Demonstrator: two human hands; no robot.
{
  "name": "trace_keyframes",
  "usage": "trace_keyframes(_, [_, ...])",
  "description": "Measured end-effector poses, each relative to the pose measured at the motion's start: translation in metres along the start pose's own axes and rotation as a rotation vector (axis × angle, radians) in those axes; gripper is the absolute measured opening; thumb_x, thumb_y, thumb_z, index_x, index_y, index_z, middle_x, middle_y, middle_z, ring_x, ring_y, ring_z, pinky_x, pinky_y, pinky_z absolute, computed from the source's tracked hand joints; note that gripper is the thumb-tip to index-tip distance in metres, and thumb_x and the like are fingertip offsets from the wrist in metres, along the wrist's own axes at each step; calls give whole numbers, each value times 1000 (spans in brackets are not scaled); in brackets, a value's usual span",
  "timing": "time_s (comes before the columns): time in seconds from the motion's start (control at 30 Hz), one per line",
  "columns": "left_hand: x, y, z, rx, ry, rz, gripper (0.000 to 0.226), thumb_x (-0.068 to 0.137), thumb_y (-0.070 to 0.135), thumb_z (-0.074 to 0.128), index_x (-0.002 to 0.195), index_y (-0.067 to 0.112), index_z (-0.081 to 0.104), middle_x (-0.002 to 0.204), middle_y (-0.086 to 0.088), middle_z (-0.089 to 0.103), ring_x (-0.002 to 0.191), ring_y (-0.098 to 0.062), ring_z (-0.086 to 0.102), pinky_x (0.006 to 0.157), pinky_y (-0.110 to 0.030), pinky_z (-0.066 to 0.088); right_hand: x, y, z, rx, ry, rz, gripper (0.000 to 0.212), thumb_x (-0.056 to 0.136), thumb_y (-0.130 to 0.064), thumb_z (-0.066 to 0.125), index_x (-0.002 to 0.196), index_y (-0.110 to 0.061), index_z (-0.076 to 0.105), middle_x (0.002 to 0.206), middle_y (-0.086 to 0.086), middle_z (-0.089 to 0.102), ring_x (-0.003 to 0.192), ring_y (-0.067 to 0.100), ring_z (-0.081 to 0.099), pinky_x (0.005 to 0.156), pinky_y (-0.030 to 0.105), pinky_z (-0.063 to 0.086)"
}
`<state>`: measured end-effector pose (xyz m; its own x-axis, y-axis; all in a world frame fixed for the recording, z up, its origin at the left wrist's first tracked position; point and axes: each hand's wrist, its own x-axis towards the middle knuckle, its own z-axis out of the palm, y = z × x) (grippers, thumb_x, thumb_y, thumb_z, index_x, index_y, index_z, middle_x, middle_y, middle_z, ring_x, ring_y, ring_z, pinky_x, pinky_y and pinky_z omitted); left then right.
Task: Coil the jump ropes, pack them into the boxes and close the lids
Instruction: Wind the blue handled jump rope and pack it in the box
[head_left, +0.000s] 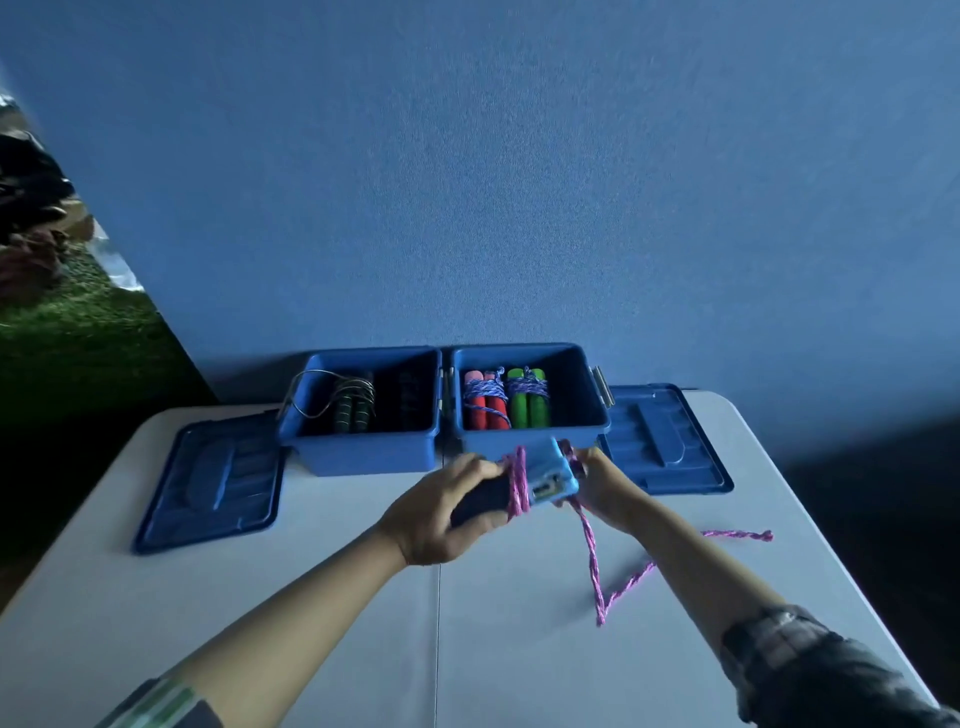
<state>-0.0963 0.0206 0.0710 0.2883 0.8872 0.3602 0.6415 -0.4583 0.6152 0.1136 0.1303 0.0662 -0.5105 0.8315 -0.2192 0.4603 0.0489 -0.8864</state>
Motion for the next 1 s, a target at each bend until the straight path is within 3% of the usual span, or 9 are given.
trace_keyframes(0.07, [4, -3, 2, -17, 117, -67, 31, 89, 42, 56, 114, 26, 49, 105, 8, 51, 94, -7, 53, 83, -28, 45, -8, -5, 16, 98, -25, 53, 38, 92, 2, 50, 60, -14, 64, 44, -3, 57, 36, 7, 43, 43, 21, 37])
trace_keyframes(0.13, [9, -7, 1, 24, 197, -173, 33, 86, 50, 53, 113, 30, 48, 107, 8, 52, 96, -10, 57, 81, -31, 48, -17, -7, 34, 186, -61, 55, 24, 96, -22, 53, 78, -19, 69, 48, -2, 55, 37, 10, 42, 40, 20, 38])
trace_keyframes(0.2, [10, -14, 0, 131, 248, -297, 38, 81, 58, 47, 113, 36, 46, 109, 6, 52, 93, -18, 60, 73, -33, 50, -26, -5, 46, 175, -79, 68, 18, 97, -25, 51, 96, -21, 69, 49, -2, 53, 38, 12, 42, 41, 22, 41])
trace_keyframes(0.37, [0, -43, -10, 409, 227, -434, 45, 77, 60, 42, 114, 35, 45, 105, -1, 56, 90, -28, 62, 67, -38, 53, -50, -10, 50, -458, -141, -105, 24, 97, -33, 43, 96, -17, 60, 69, 1, 62, 60, 19, 55, 62, 33, 47])
trace_keyframes(0.47, [-13, -58, -10, 522, 93, -399, 42, 77, 55, 44, 113, 34, 44, 99, -1, 58, 85, -31, 64, 61, -39, 53, -57, -21, 40, -663, -138, -204, 24, 97, -36, 40, 100, -21, 59, 88, 5, 65, 77, 26, 55, 65, 34, 44])
trace_keyframes(0.67, [-22, -42, 9, 554, -160, -79, 40, 79, 48, 57, 112, 28, 48, 96, -3, 58, 69, -27, 61, 54, -33, 51, -38, -51, 17, -654, -108, -349, 22, 97, -31, 45, 90, -15, 58, 88, 7, 64, 81, 27, 57, 70, 39, 48])
trace_keyframes(0.8, [-23, -22, 14, 465, -294, 103, 43, 79, 44, 62, 116, 27, 50, 102, -5, 57, 74, -23, 58, 62, -30, 49, -20, -46, 6, -529, -220, -296, 17, 96, -23, 51, 95, -13, 65, 80, -12, 59, 69, 2, 53, 73, 25, 46])
trace_keyframes(0.9, [-22, -8, 11, 363, -271, 155, 38, 81, 40, 64, 113, 22, 54, 104, -7, 55, 79, -22, 55, 69, -31, 49, -11, -36, -2, -436, -241, -274, 14, 91, -23, 60, 98, -17, 71, 92, -7, 71, 84, 2, 62, 81, 19, 47])
trace_keyframes(1.0, [-19, -2, 3, 280, -203, 172, 38, 86, 40, 63, 117, 20, 54, 106, -9, 54, 83, -23, 55, 73, -28, 47, -3, -19, -10, -255, -148, -177, 10, 81, -22, 72, 91, -21, 76, 87, -3, 74, 81, 6, 65, 80, 23, 51])
